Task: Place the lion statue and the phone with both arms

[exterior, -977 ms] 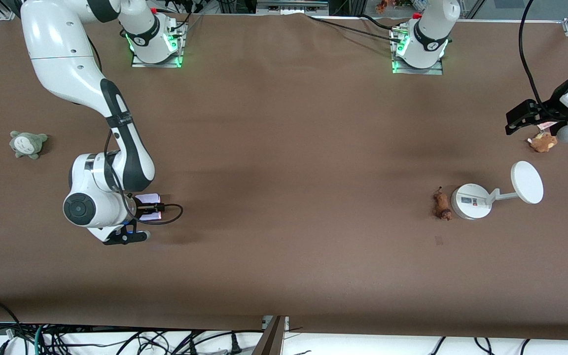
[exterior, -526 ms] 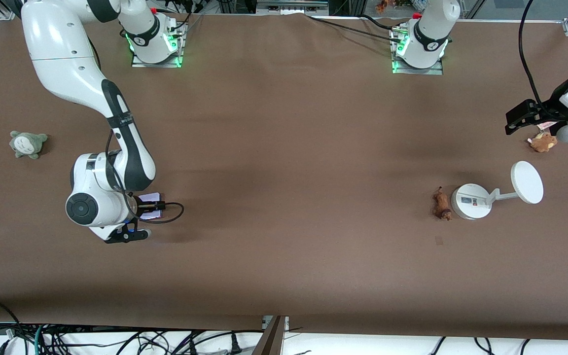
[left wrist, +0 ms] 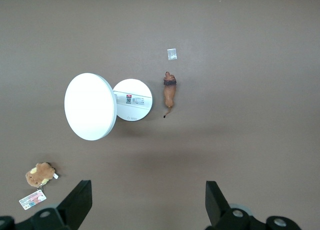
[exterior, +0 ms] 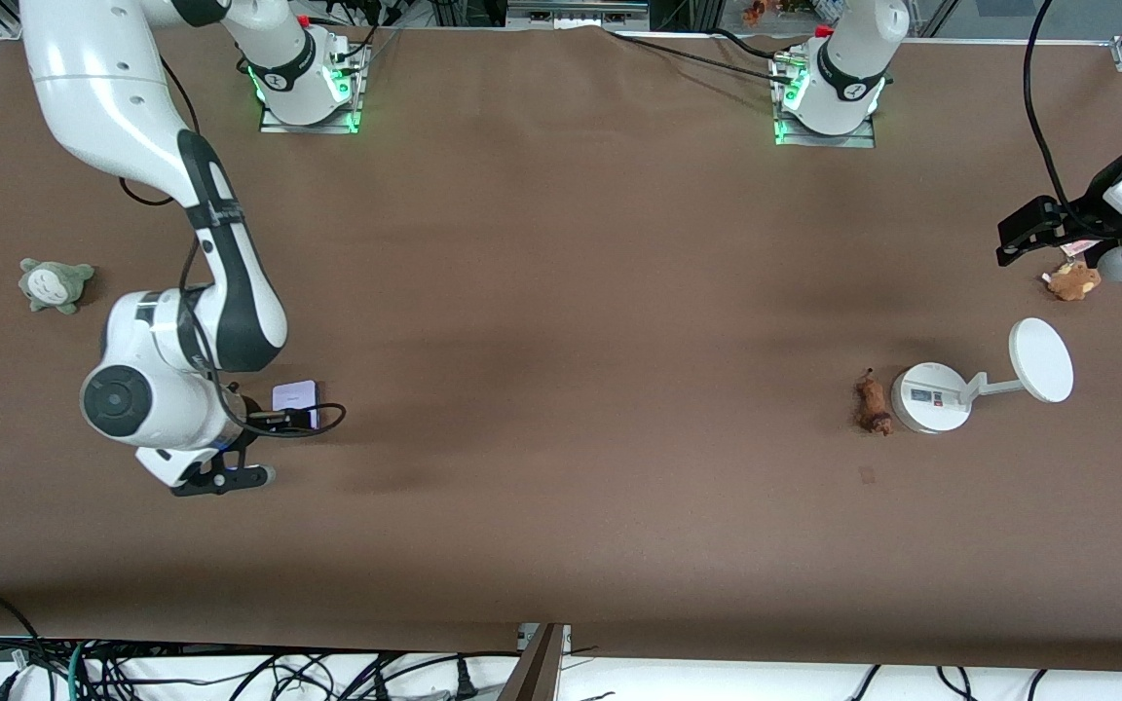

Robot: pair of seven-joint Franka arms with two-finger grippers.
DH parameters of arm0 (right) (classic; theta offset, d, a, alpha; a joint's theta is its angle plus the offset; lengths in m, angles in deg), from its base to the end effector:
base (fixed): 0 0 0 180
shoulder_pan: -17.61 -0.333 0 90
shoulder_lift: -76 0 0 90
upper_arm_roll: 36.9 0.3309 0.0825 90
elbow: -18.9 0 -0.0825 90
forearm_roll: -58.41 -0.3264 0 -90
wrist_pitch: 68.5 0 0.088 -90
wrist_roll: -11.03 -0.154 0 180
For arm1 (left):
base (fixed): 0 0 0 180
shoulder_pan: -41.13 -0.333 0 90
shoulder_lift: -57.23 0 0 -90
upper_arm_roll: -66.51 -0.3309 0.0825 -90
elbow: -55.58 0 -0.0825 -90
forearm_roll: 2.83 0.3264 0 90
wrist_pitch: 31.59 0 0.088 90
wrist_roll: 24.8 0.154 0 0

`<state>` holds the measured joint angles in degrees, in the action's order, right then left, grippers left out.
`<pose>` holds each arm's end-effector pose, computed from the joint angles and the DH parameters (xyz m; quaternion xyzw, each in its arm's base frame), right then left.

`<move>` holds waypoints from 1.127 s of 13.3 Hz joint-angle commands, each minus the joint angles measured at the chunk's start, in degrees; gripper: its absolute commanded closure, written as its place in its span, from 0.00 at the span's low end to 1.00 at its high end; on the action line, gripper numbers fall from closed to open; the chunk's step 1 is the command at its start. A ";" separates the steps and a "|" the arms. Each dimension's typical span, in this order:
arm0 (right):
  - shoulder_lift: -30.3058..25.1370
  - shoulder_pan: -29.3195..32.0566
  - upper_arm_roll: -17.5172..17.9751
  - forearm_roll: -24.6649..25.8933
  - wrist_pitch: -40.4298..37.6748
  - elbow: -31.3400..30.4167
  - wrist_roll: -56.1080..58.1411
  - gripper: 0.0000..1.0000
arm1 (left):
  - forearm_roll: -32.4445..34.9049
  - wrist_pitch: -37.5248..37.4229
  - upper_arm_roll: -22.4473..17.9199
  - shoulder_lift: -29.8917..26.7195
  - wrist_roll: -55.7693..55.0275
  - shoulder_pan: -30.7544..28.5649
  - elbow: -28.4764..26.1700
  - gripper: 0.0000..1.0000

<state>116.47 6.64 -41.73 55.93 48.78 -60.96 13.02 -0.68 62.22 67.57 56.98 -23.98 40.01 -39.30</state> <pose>0.6751 0.0877 0.2802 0.9972 0.0698 -0.0250 0.0095 0.4988 0.0060 0.5650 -0.9998 0.0080 0.0073 0.0187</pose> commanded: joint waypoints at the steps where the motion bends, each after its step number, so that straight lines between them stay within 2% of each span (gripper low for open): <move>1: -5.82 0.33 -0.61 0.64 -4.32 -0.47 0.73 0.00 | -1.80 -0.65 0.09 -0.72 1.29 -0.37 -0.04 0.00; 7: -19.97 0.25 -5.98 0.46 -18.99 -0.38 0.91 0.00 | -1.80 -0.56 0.00 -0.63 1.21 -0.37 -0.04 0.00; 10: -24.19 -0.02 -6.51 0.55 -23.49 -0.38 0.12 0.00 | -1.71 -0.65 -0.18 -0.72 1.29 -0.37 -0.04 0.00; 12: -24.65 0.24 -6.68 0.64 -27.43 -0.38 0.12 0.00 | -1.71 -0.65 -0.26 -0.72 1.29 -0.37 -0.04 0.00; 15: -27.71 2.25 -4.24 4.32 -29.12 0.14 1.08 0.00 | -1.71 -0.65 -0.26 -0.72 1.29 -0.37 -0.04 0.00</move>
<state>91.66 7.04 -48.05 57.70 20.84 -59.92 13.55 -0.68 62.22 67.46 56.98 -23.99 39.96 -39.29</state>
